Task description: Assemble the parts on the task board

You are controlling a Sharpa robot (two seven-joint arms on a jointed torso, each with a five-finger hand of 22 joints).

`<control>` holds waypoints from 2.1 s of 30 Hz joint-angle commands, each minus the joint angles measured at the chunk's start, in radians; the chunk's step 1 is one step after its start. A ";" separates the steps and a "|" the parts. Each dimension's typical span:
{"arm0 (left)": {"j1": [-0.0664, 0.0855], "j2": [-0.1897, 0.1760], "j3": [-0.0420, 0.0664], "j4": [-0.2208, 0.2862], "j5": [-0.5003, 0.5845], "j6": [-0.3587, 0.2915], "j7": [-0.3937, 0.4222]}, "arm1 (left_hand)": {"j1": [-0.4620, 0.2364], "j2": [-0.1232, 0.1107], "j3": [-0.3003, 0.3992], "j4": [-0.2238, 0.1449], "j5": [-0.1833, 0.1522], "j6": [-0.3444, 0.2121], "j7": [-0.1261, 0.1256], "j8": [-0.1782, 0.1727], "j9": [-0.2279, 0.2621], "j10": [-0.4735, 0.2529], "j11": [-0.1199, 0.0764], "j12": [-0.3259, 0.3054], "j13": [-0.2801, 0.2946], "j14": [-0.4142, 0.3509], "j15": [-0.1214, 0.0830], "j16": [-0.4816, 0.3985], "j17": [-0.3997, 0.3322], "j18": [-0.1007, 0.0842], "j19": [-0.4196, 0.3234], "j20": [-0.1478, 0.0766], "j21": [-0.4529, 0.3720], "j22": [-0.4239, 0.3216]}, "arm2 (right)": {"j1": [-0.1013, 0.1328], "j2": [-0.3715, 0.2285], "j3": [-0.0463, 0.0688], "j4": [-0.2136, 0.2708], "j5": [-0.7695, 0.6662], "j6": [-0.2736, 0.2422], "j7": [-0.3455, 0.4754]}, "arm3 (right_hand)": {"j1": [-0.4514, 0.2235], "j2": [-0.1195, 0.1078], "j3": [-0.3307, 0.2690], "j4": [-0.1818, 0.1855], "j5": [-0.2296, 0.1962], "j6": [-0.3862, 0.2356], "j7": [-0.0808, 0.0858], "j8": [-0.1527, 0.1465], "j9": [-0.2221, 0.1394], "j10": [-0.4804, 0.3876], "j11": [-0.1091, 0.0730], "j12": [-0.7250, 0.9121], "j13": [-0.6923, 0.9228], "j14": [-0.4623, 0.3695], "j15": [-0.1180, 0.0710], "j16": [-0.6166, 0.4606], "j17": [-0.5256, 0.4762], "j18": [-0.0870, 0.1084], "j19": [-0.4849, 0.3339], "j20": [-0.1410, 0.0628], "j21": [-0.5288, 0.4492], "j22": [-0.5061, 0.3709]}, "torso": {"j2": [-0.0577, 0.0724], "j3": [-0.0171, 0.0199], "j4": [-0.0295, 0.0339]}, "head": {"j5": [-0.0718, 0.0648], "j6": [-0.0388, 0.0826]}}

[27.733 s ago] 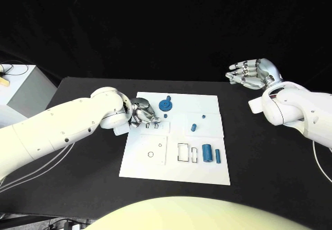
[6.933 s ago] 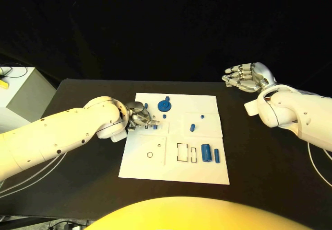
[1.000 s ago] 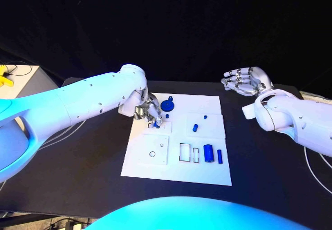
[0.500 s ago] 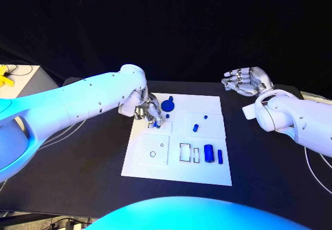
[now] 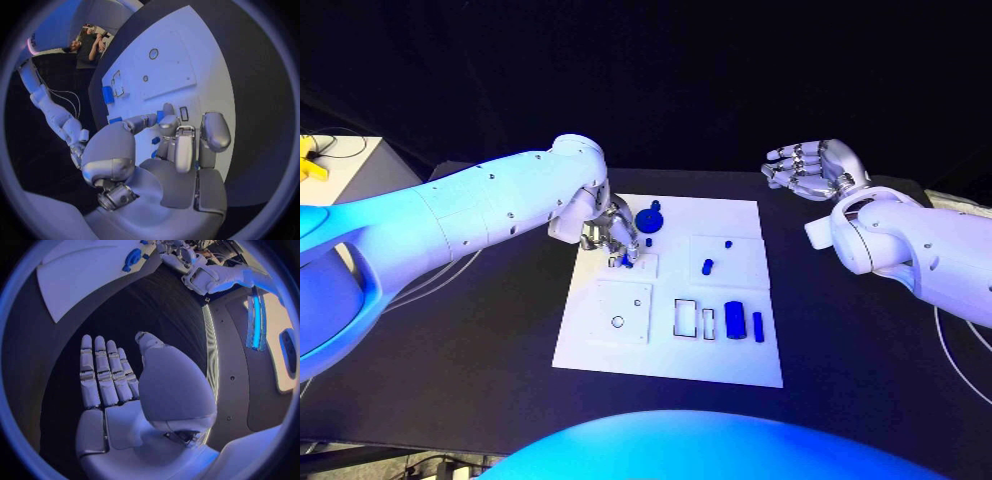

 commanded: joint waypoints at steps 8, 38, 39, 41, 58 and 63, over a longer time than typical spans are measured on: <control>-0.001 0.010 0.000 -0.009 0.020 0.046 -0.001 | 0.001 0.012 0.264 -0.272 0.009 0.027 -0.018 0.000 0.000 0.011 -0.003 0.005 0.005 0.105 -0.009 0.006 0.261 -0.020 0.008 0.000 0.006 0.004 | 0.000 0.002 0.000 0.001 -0.001 0.006 0.014 | 0.000 -0.010 0.007 0.002 0.004 0.002 0.024 -0.004 -0.001 -0.004 0.005 -0.004 -0.001 -0.004 0.002 -0.006 -0.001 0.014 -0.004 0.005 0.000 -0.001 | 0.000 0.0005 0.0004 | 0.000 0.000; -0.001 0.033 -0.001 -0.044 0.028 0.066 -0.003 | 0.002 0.011 0.263 -0.275 0.017 0.033 -0.020 -0.002 0.002 0.018 -0.004 0.008 0.013 0.106 -0.010 0.007 0.263 -0.021 0.010 -0.001 0.008 0.007 | 0.000 0.002 0.000 0.004 -0.001 0.006 0.014 | 0.000 -0.010 0.007 0.002 0.004 0.002 0.024 -0.004 -0.001 -0.004 0.005 -0.004 -0.001 -0.004 0.002 -0.006 -0.001 0.014 -0.004 0.005 0.000 -0.001 | 0.001 -0.0006 -0.0012 | -0.005 0.000; -0.001 0.036 -0.001 -0.046 0.028 0.066 -0.003 | 0.002 0.011 0.263 -0.275 0.017 0.033 -0.020 -0.002 0.002 0.018 -0.004 0.008 0.013 0.106 -0.010 0.007 0.263 -0.021 0.010 -0.001 0.008 0.007 | 0.000 0.002 0.000 0.005 -0.001 0.006 0.014 | 0.000 -0.010 0.007 0.002 0.004 0.002 0.024 -0.004 -0.001 -0.004 0.005 -0.004 -0.001 -0.004 0.002 -0.006 -0.001 0.014 -0.004 0.005 0.000 -0.001 | 0.002 -0.0007 -0.0016 | -0.005 0.000; -0.002 0.040 -0.002 -0.051 0.028 0.065 -0.003 | 0.002 0.011 0.263 -0.275 0.017 0.034 -0.020 -0.002 0.002 0.018 -0.004 0.008 0.013 0.106 -0.010 0.007 0.263 -0.021 0.010 -0.001 0.008 0.007 | 0.000 0.002 0.000 0.006 -0.001 0.006 0.014 | 0.000 -0.010 0.007 0.002 0.004 0.002 0.024 -0.004 -0.001 -0.004 0.005 -0.004 -0.001 -0.004 0.002 -0.006 -0.001 0.014 -0.004 0.005 0.000 -0.001 | 0.001 -0.0003 -0.0008 | -0.006 0.000; -0.002 0.079 -0.013 -0.109 0.051 0.130 -0.015 | 0.000 0.011 0.258 -0.273 0.017 0.037 -0.020 -0.004 0.002 0.023 -0.005 0.009 0.017 0.106 -0.010 0.007 0.263 -0.020 0.009 -0.002 0.007 0.006 | 0.000 0.002 0.000 0.010 -0.001 0.008 0.013 | -0.002 -0.012 0.010 0.002 0.004 0.003 0.023 -0.004 -0.001 -0.002 0.004 -0.005 0.000 -0.004 0.002 -0.005 -0.004 0.014 -0.005 0.006 0.001 -0.001 | -0.001 0.0003 -0.0004 | -0.008 0.000; -0.003 0.082 -0.022 -0.112 0.056 0.134 -0.017 | -0.001 0.011 0.257 -0.272 0.017 0.038 -0.020 -0.005 0.002 0.024 -0.005 0.009 0.018 0.106 -0.010 0.007 0.263 -0.020 0.009 -0.002 0.007 0.005 | 0.000 0.001 0.000 0.011 -0.001 0.009 0.013 | -0.002 -0.012 0.010 0.002 0.004 0.003 0.023 -0.004 -0.001 -0.002 0.004 -0.005 0.000 -0.004 0.002 -0.005 -0.004 0.014 -0.005 0.006 0.001 -0.001 | -0.001 0.0005 0.0005 | -0.010 0.000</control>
